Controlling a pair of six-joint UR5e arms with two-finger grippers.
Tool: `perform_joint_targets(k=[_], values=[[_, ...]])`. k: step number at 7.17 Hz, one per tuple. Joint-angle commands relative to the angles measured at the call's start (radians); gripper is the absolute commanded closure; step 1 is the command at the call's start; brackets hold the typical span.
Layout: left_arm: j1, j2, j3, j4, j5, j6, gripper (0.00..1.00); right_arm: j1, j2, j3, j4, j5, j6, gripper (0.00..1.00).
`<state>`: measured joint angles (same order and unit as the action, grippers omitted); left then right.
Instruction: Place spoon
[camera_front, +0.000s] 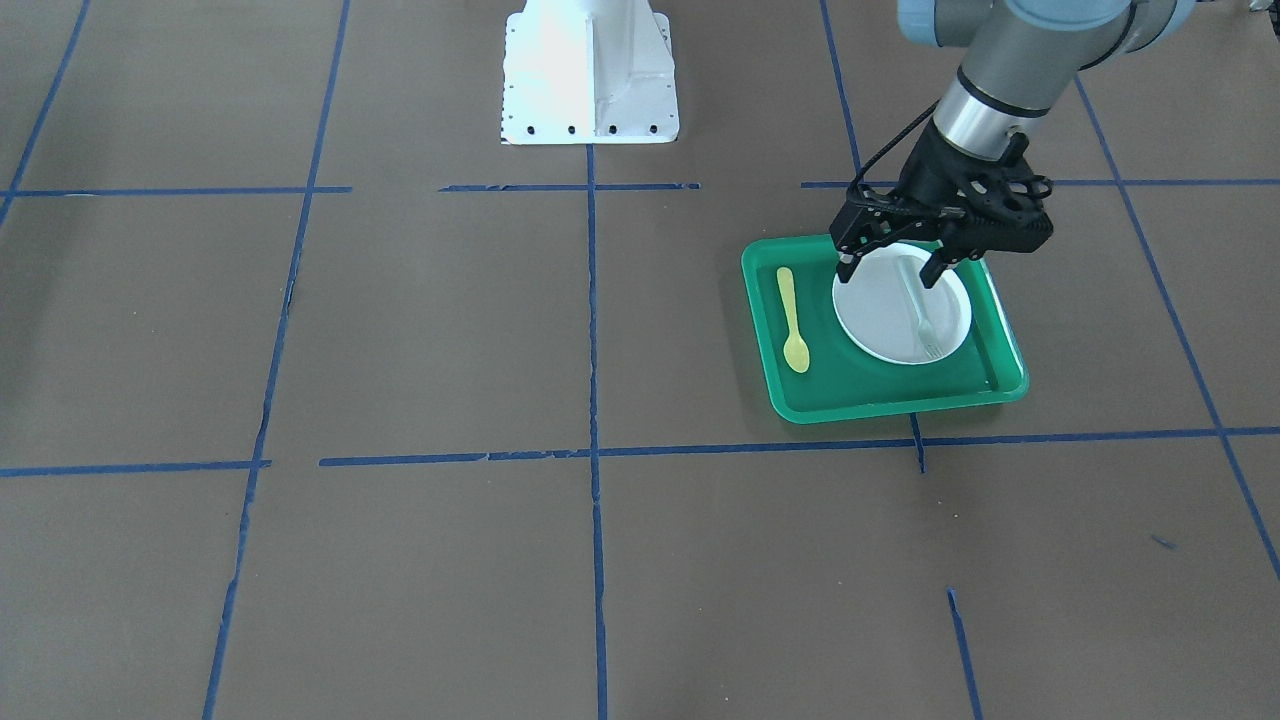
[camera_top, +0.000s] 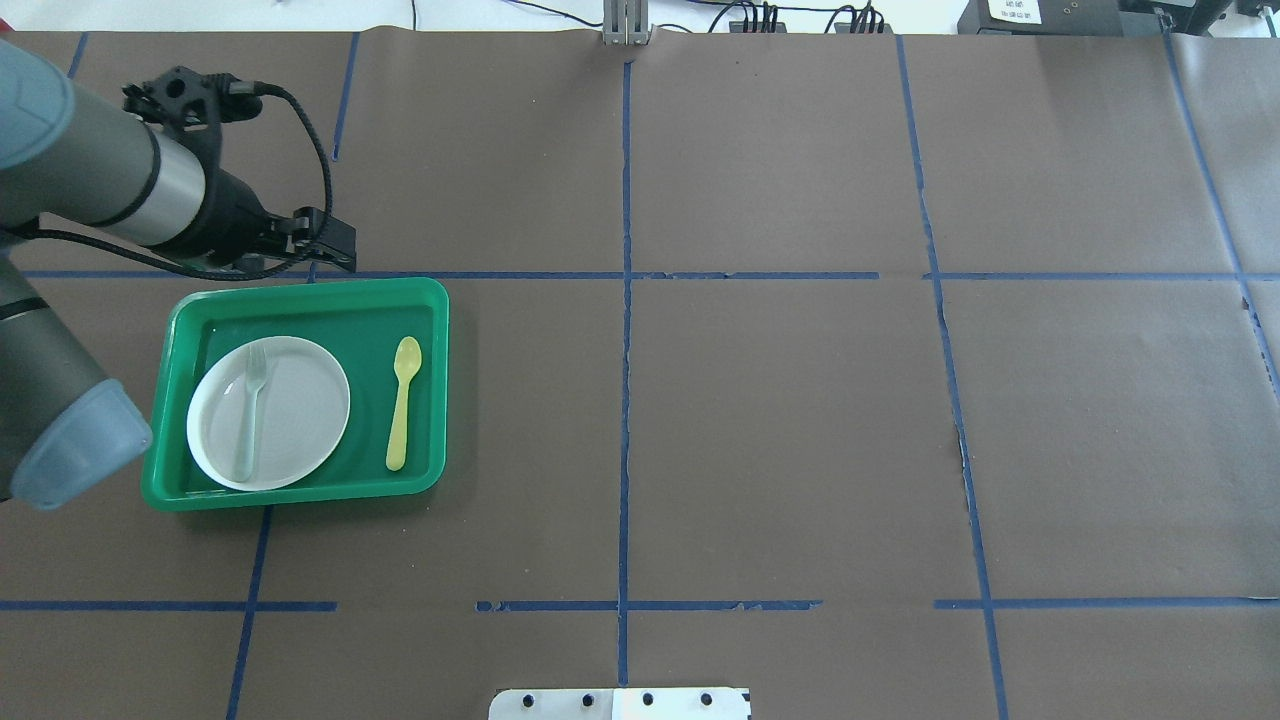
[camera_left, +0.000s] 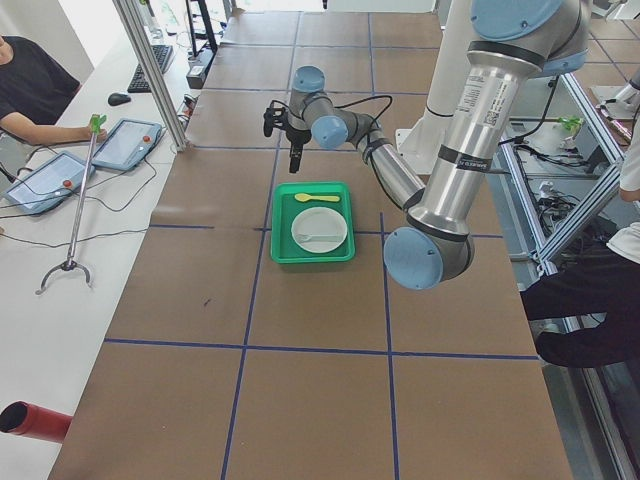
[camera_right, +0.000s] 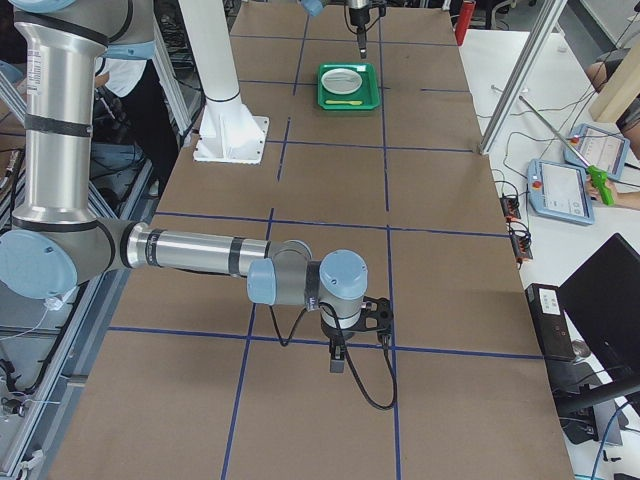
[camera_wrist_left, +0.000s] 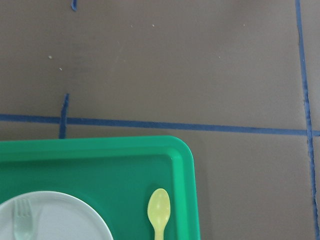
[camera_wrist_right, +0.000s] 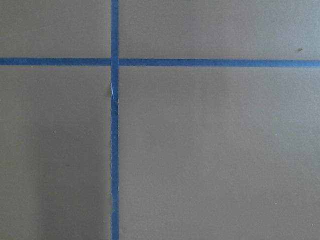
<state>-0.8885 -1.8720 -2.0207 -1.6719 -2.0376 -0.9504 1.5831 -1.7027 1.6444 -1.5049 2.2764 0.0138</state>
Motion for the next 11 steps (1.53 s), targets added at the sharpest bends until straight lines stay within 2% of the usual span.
perform_joint_targets(k=[1, 3, 6, 8, 11], values=[[-0.122, 0.103, 0.003, 0.005, -0.033, 0.332, 0.00, 0.000, 0.000, 0.000, 0.002, 0.000, 0.000, 0.00], [-0.388, 0.204, 0.118, 0.006, -0.224, 0.660, 0.00, 0.000, 0.000, 0.000, 0.000, 0.000, 0.000, 0.00], [-0.594, 0.382, 0.233, 0.014, -0.237, 0.917, 0.00, 0.000, 0.000, 0.000, 0.002, 0.000, 0.000, 0.00], [-0.653, 0.448, 0.315, 0.018, -0.247, 1.065, 0.00, 0.000, 0.000, 0.000, 0.000, 0.000, 0.000, 0.00], [-0.684, 0.468, 0.312, 0.064, -0.306, 1.055, 0.00, 0.000, 0.000, 0.000, 0.000, 0.000, 0.000, 0.00]])
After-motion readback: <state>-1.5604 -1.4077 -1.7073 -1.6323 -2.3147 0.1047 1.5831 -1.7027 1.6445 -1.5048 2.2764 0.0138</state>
